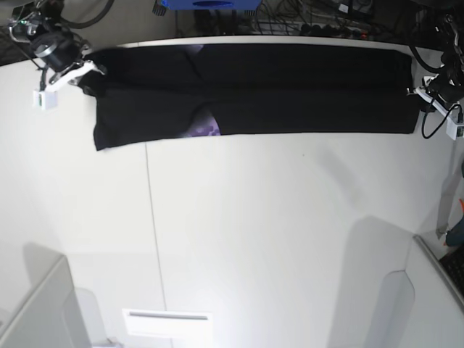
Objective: Fold the T-shirt properly
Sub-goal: 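Fold the hem up over the shoulders with both grippers, then grasp the folded edge near the right gripper and fold it inward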
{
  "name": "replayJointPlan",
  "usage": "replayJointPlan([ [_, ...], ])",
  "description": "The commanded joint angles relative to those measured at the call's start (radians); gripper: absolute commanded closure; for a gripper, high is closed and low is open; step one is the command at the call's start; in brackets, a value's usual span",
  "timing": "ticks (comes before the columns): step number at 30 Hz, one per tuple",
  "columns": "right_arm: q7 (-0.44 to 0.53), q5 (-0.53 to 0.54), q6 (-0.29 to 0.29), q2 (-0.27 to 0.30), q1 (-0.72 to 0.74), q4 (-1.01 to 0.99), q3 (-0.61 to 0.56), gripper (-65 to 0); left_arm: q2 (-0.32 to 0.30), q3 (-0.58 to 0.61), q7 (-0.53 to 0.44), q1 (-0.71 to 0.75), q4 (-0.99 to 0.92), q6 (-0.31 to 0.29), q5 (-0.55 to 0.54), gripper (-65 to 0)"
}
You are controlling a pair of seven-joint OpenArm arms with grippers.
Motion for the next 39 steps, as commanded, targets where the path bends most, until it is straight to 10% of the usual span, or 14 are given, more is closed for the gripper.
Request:
replayJointPlan([
  [1,0.013,-0.014,0.006,0.008,-0.009,0.011,0.004,0.0,-0.021,-0.006,-0.016,0.01,0.013,0.003,-0.001,0.0],
  [11,0.01,-0.128,0.004,-0.063,-0.009,0.011,0.013,0.0,-0.006,-0.01,-0.019,0.038,0.019,0.009,0.001,0.0],
  [12,0.01,-0.128,0.004,-0.063,-0.009,0.011,0.013,-7.5,-0.006,-0.01,-0.019,0.039,0.019,0.009,0.001,0.0],
  [15,0.025,-0.124,0.009,-0.063,-0.021,0.011,0.017,-28.2,-0.006,-0.011,-0.021,0.044,0.036,0.006,0.001,-21.7],
  [21,0.131,-0.123,0.072,-0.081,-0.034,0.02,0.031,-24.6,0.063,-0.106,-0.021,0.047,0.174,0.003,-0.007,-56.1],
  [24,0.134,-0.131,0.222,-0.081,0.018,0.017,0.028,-8.9,0.109,-0.099,-0.021,0.045,0.202,0.003,-0.004,-43.3],
  [27,0.056,-0.184,0.262,-0.081,0.123,-0.02,0.028,0.0,0.119,-0.046,-0.021,0.036,0.148,0.007,0.001,-3.1],
  [28,0.025,-0.213,0.262,-0.083,0.169,-0.044,0.03,0.0,0.119,-0.031,-0.023,0.035,0.125,0.009,0.001,0.0],
  [39,0.073,-0.51,0.267,-0.064,0.476,-0.433,0.031,0.0,0.117,0.02,-0.023,-0.063,-0.06,0.01,0.002,0.0],
])
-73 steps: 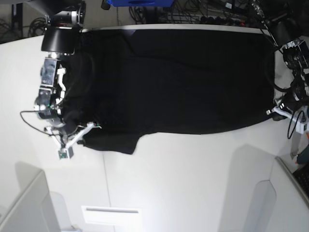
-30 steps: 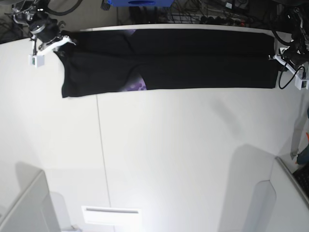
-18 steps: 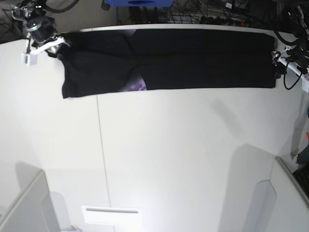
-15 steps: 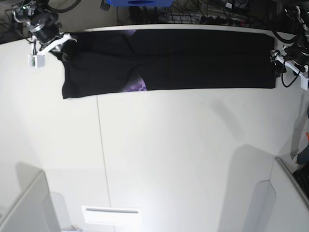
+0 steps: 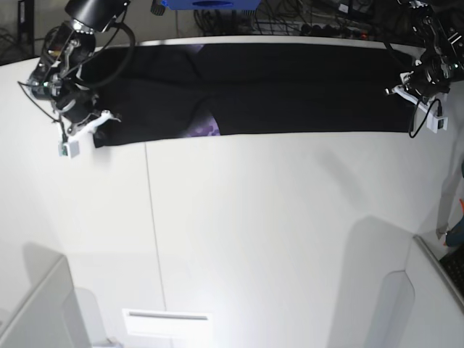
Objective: Fold the T-shirt properly
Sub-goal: 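Grasp the folded edge near the right gripper and fold it inward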
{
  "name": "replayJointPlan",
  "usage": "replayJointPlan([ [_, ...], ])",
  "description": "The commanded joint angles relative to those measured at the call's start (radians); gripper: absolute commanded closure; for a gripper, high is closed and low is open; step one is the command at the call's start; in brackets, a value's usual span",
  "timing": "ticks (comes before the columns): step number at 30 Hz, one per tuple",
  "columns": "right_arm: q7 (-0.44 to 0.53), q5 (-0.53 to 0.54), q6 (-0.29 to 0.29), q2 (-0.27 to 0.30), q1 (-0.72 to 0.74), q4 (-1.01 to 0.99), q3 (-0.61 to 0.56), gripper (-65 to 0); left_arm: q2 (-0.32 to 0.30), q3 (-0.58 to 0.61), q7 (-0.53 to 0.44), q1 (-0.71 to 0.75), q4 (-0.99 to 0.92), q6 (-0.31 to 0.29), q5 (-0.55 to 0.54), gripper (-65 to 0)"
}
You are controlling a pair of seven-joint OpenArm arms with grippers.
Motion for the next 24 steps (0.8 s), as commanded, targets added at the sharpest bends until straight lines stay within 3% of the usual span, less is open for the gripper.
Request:
replayJointPlan([
  [1,0.015,-0.004,0.0,0.012,0.008,-0.009,0.005,0.0,-0.02,-0.011,-0.012,0.0,0.021,-0.004,-0.013,0.0],
  [5,0.02,-0.004,0.0,0.014,0.0,-0.014,0.011,0.0,-0.026,-0.02,-0.012,0.005,0.038,-0.011,-0.016,0.0],
  [8,0.015,-0.003,0.0,0.009,-0.024,0.066,0.013,0.0,-0.034,-0.104,-0.012,0.043,0.113,-0.021,-0.024,0.0],
  [13,0.015,0.043,0.0,-0.021,-0.13,0.349,0.003,0.0,-0.034,-0.276,-0.012,0.08,0.164,-0.167,-0.024,0.0],
  [14,0.015,0.065,0.0,-0.021,-0.153,0.398,0.003,0.0,-0.034,-0.307,-0.012,0.08,0.161,-0.205,-0.022,-4.6],
  [17,0.015,0.131,0.0,-0.021,-0.201,0.473,0.003,0.0,-0.031,-0.356,-0.012,0.082,0.134,-0.285,-0.022,-37.5],
  [20,0.015,0.168,0.0,-0.018,-0.214,0.47,0.003,0.0,-0.029,-0.356,-0.012,0.072,0.053,-0.336,-0.022,-61.5],
  [21,0.015,0.171,0.0,-0.02,-0.216,0.47,0.003,0.0,-0.029,-0.354,-0.012,0.057,0.022,-0.344,-0.022,-64.7],
  [24,0.015,0.172,0.0,-0.021,-0.224,0.47,0.002,0.0,-0.028,-0.308,-0.012,0.026,-0.071,-0.342,-0.015,-62.4],
])
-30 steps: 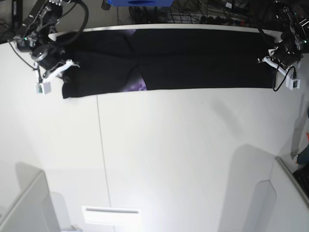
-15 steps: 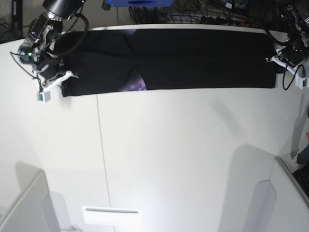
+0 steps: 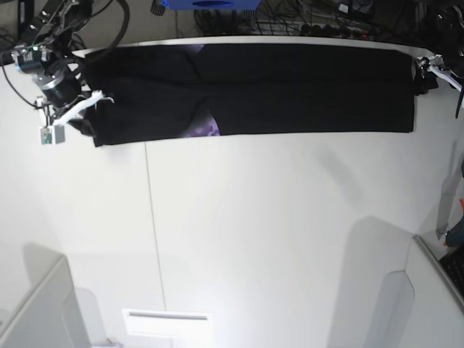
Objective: Fold the T-shirt properly
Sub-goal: 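Grasp the folded edge near the right gripper and fold it inward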
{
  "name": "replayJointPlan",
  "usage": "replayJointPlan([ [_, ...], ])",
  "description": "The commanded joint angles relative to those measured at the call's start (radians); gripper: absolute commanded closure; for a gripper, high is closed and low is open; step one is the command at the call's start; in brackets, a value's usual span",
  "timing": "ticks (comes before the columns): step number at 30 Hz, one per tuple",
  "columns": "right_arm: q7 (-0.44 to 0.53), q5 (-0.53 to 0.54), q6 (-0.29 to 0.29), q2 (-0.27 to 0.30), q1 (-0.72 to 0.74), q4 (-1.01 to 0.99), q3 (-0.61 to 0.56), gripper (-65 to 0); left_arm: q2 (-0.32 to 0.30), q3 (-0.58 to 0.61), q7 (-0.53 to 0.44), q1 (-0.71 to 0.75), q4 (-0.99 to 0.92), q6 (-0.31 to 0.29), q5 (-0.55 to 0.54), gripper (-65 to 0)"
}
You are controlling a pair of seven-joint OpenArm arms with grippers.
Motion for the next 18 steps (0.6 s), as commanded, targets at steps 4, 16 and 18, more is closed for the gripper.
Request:
replayJointPlan([
  [4,0.024,0.018,0.0,0.005,-0.005,0.019,0.002,0.0,-0.012,0.084,-0.052,-0.007,-0.022,-0.006,-0.019,-56.8],
  [16,0.025,0.018,0.0,0.005,-0.022,0.019,0.002,0.0,-0.018,0.204,-0.156,-0.022,-0.22,0.052,-0.019,0.0],
  [18,0.024,0.018,0.0,0.003,-0.022,0.019,0.002,0.0,-0.041,0.185,-0.168,-0.056,-0.247,0.052,-0.019,0.0],
])
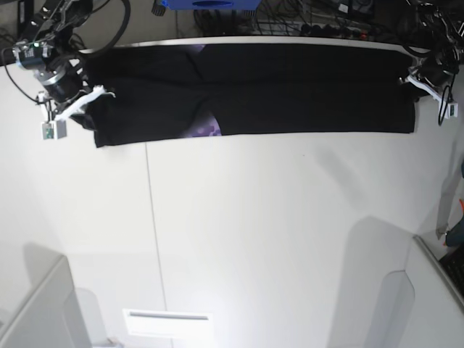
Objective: Fold the T-shirt properly
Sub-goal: 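Grasp the folded edge near the right gripper and fold it inward, then grasp the shirt's side with the left gripper and fold it inward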
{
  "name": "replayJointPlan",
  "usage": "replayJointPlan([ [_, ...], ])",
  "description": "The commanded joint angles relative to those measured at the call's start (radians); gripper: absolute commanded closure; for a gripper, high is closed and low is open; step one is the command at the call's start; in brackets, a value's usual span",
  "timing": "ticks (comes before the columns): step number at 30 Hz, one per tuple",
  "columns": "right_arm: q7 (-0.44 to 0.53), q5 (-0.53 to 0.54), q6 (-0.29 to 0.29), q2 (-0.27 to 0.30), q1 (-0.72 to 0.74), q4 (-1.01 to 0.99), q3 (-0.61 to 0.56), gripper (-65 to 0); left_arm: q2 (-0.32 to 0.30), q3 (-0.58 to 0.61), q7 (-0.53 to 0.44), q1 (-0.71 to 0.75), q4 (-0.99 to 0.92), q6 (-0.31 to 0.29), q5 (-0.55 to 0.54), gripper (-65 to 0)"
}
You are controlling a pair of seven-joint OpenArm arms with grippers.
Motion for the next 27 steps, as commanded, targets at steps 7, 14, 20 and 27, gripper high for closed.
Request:
replayJointPlan([
  [7,0.024,0.017,0.0,0.003,-0.013,0.019,0.002,0.0,-0.113,-0.084,0.01,-0.069,-0.003,0.012,0.045,0.0],
  [14,0.022,0.017,0.0,0.003,-0.013,0.019,0.002,0.0,0.01,-0.076,0.016,0.023,0.31,0.014,0.037,0.0],
  [20,0.019,0.017,0.0,0.003,-0.009,0.019,0.002,0.0,0.246,0.022,0.151,0.089,0.618,0.014,0.08,0.0],
  [27,-0.014,0.017,0.0,0.003,-0.003,0.019,0.002,0.0,0.329,0.23,0.173,0.071,0.634,0.127,0.117,0.0],
])
